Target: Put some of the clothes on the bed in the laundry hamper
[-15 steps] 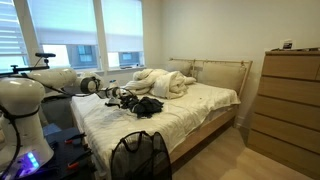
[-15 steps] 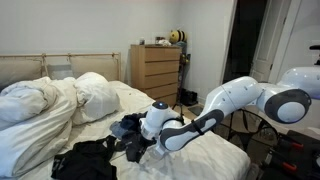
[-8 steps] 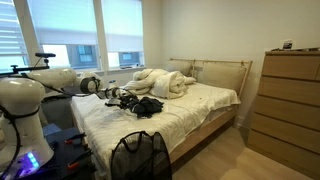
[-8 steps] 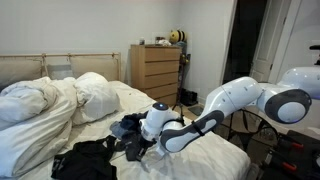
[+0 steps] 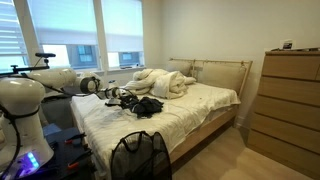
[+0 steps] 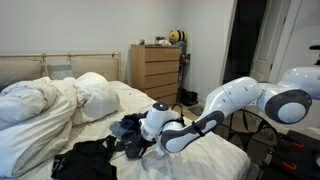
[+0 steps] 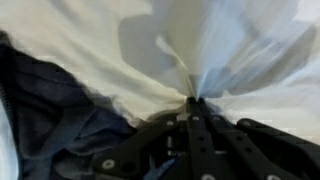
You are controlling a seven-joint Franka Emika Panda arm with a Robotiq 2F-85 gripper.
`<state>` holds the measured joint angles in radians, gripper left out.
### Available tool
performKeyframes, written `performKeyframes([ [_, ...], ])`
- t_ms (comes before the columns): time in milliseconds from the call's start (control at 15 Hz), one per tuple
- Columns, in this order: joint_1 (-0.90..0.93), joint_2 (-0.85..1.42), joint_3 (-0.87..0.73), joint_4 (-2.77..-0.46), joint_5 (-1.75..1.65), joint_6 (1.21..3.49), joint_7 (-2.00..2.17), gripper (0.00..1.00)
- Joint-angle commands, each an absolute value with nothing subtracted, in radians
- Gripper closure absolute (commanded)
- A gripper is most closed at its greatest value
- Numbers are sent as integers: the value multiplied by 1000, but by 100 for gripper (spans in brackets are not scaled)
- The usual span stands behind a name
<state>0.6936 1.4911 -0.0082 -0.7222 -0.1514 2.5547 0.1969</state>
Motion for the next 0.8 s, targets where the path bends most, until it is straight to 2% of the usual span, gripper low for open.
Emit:
performKeyframes([
  [0,707,1491,-18,-689,-166,2573,177,100],
  [467,711,1484,27,-542,-136,2447,138,100],
  [733,707,1421,49,-555,-144,2455,141,100],
])
